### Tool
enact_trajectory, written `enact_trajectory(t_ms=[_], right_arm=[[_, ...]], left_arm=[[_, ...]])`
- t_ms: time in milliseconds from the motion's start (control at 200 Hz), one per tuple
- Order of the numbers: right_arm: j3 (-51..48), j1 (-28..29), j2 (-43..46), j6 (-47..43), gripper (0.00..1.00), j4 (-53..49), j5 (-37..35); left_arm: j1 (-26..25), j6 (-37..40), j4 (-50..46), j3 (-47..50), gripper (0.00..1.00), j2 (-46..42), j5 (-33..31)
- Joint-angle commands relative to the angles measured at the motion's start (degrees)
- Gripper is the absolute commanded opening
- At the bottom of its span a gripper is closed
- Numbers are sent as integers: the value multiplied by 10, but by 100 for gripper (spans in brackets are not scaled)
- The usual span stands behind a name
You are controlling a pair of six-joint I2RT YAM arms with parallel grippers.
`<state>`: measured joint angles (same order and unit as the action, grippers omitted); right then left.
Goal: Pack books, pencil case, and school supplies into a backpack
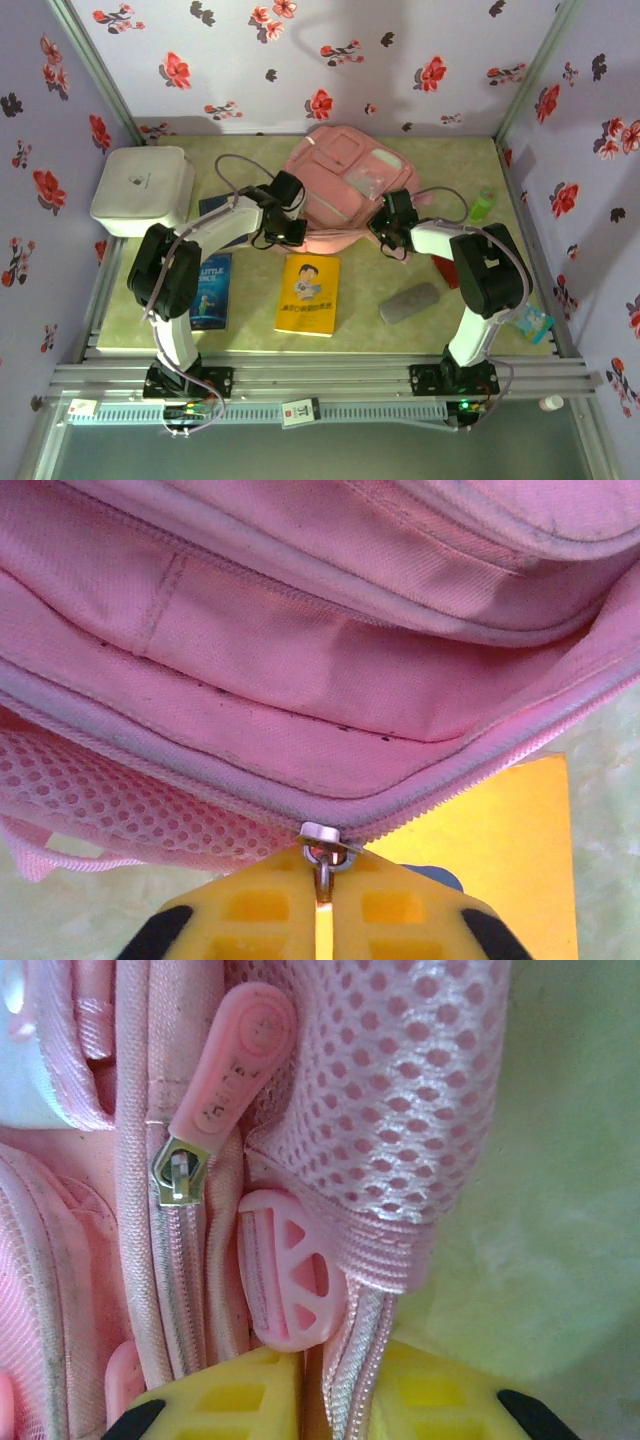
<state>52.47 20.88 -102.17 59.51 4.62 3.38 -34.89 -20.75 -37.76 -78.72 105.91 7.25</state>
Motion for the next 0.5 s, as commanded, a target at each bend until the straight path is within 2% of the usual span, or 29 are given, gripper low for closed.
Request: enact_trajectory(t_ms=[0, 155, 305, 495], right_arm=[[4, -8, -16, -10, 21, 3, -29], [1, -8, -15, -8, 22, 8, -21], [-1, -8, -15, -5, 22, 13, -19], [-1, -8, -14, -4, 22, 15, -19]], left_arm=[[-2, 3, 2, -2, 15, 2, -33], [-9, -7, 52, 22, 22, -15, -33], [-13, -16, 89, 42, 24, -20, -30], [-14, -20, 88, 41, 21, -7, -29]])
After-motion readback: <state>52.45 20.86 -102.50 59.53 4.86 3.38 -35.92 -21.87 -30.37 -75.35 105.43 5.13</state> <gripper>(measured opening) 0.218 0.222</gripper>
